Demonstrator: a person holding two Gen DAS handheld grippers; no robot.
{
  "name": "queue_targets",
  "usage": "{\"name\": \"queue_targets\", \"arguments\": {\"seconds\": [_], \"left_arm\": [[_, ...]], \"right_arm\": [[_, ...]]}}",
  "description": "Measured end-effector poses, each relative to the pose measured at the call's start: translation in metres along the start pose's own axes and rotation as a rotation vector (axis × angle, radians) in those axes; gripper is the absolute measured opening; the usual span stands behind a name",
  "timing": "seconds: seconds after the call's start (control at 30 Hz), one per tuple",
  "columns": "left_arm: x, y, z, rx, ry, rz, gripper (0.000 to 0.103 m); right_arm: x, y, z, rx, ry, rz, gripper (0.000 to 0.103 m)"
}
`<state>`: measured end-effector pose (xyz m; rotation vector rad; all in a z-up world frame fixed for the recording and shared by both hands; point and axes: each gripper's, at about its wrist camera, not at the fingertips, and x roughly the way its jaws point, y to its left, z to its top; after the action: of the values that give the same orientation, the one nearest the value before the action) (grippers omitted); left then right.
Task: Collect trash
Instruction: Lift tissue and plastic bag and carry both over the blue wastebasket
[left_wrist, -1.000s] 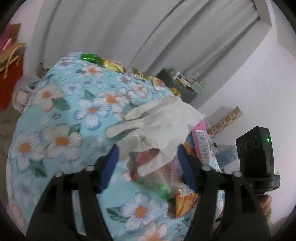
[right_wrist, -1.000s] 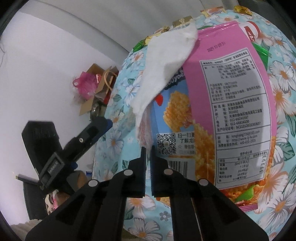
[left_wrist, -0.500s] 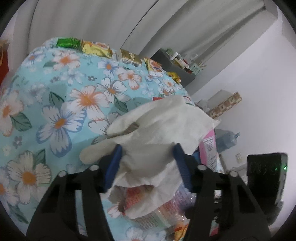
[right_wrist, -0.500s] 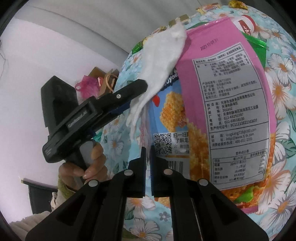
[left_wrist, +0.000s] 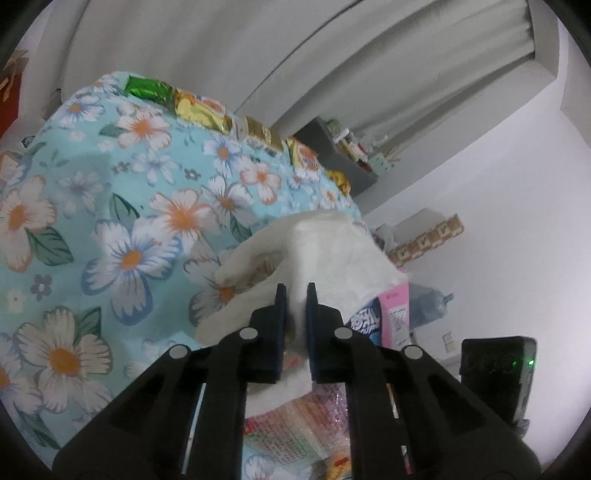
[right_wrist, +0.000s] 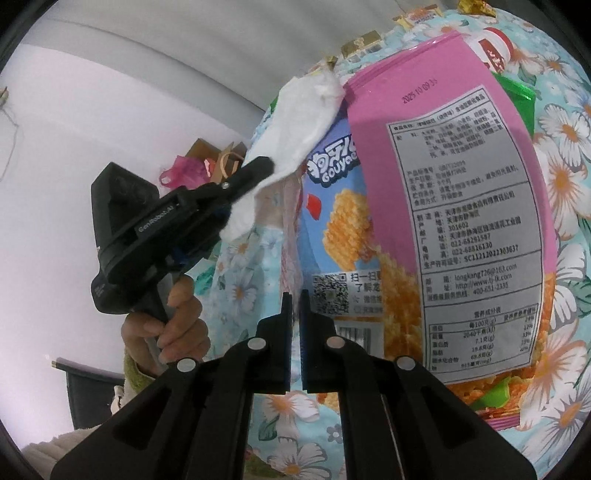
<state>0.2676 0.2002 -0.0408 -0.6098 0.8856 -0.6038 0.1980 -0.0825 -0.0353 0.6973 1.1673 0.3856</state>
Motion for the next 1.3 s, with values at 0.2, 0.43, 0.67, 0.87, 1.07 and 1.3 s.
{"name": "queue_targets", "arguments": {"seconds": [0.2, 0.43, 0.67, 0.87, 1.07, 1.3], "left_arm": [[-0.03, 0.0, 0.007, -0.018, -0.079, -0.022, 0.007], [-0.068, -0.006, 0.008, -0.011, -0.167, -0.022, 0.007], [-0.102, -0.005, 0.013, -0.017, -0.246, -0.017, 0.007], [-0.122, -0.007, 0.013, -0.021, -0.286, -0.017, 0.007], [-0.143, -0.028, 0.009, 0.02, -0.325, -0.019, 0.007], [-0.154, -0.07, 0.0, 0.108, -0.342, -0.004, 0.007]], "right_arm": [[-0.005, 0.005, -0.005, -0.024, -0.005, 0.022, 0.004], [-0.014, 0.013, -0.009, -0.053, -0.011, 0.038, 0.004], [-0.016, 0.03, -0.015, -0.086, -0.014, 0.06, 0.004], [-0.022, 0.044, -0.017, -0.104, -0.028, 0.092, 0.004], [-0.04, 0.051, -0.023, -0.13, -0.069, 0.125, 0.004], [-0.083, 0.044, -0.035, -0.144, -0.164, 0.153, 0.004]]}}
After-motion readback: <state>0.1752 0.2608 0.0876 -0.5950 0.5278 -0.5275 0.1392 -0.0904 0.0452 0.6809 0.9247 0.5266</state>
